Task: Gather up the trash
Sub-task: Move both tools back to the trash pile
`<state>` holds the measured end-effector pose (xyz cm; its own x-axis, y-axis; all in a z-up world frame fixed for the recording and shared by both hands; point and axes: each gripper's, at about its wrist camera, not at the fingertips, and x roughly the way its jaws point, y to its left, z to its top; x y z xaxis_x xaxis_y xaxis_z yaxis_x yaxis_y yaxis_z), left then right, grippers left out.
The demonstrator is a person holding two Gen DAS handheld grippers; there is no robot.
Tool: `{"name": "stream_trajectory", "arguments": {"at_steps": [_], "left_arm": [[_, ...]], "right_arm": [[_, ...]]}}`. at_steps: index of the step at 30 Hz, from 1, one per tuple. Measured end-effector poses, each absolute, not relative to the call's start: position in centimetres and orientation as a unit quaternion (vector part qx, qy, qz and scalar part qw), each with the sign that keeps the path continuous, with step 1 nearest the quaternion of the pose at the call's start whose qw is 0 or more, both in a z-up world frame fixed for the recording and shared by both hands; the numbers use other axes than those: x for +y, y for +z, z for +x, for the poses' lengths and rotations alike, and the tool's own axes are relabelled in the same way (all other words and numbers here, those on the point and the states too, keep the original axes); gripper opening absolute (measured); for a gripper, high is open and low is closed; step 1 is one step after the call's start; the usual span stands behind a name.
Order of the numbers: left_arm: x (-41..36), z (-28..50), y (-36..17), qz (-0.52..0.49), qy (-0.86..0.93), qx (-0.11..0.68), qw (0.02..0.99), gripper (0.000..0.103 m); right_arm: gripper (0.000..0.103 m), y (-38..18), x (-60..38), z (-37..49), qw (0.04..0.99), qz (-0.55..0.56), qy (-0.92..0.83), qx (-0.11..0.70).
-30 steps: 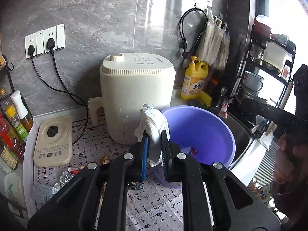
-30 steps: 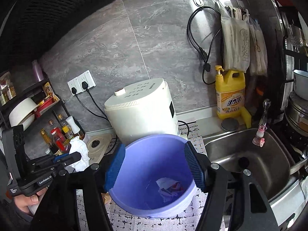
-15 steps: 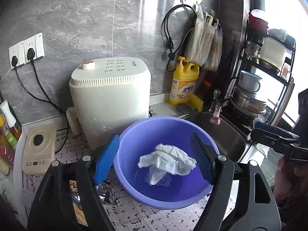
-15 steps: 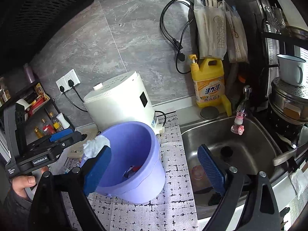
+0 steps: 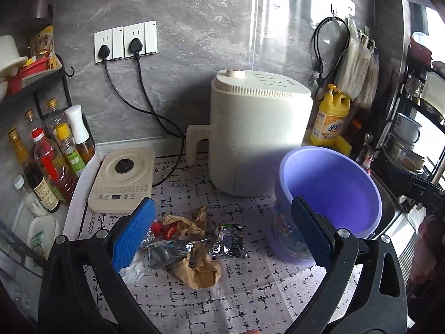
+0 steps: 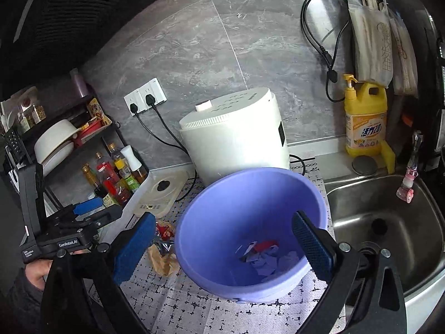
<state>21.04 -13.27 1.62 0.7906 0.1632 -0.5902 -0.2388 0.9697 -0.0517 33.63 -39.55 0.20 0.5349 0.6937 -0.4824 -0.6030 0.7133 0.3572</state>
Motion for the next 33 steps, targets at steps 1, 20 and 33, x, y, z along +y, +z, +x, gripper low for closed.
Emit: {"name": "stream_trajectory", "arguments": {"at_steps": [1, 20, 33], "left_arm": [[-12.4, 20.4, 1.3, -0.065, 0.113, 0.308, 0.943, 0.097], [0.7, 14.8, -5.2, -0.151, 0.192, 0.36, 0.9, 0.097], [3.2, 13.5, -9.6, -0.193, 0.225, 0.386, 0.874, 0.097]], "right_arm": [[0.096, 0.2, -38.5, 33.3, 0.871, 0.069, 0.377, 0.307], [0.082, -2.7, -23.1, 27.5, 0.816, -0.02, 0.46, 0.349], [0.061, -11.5, -15.9, 28.0, 0.77, -0.088, 0.449, 0.445]]}}
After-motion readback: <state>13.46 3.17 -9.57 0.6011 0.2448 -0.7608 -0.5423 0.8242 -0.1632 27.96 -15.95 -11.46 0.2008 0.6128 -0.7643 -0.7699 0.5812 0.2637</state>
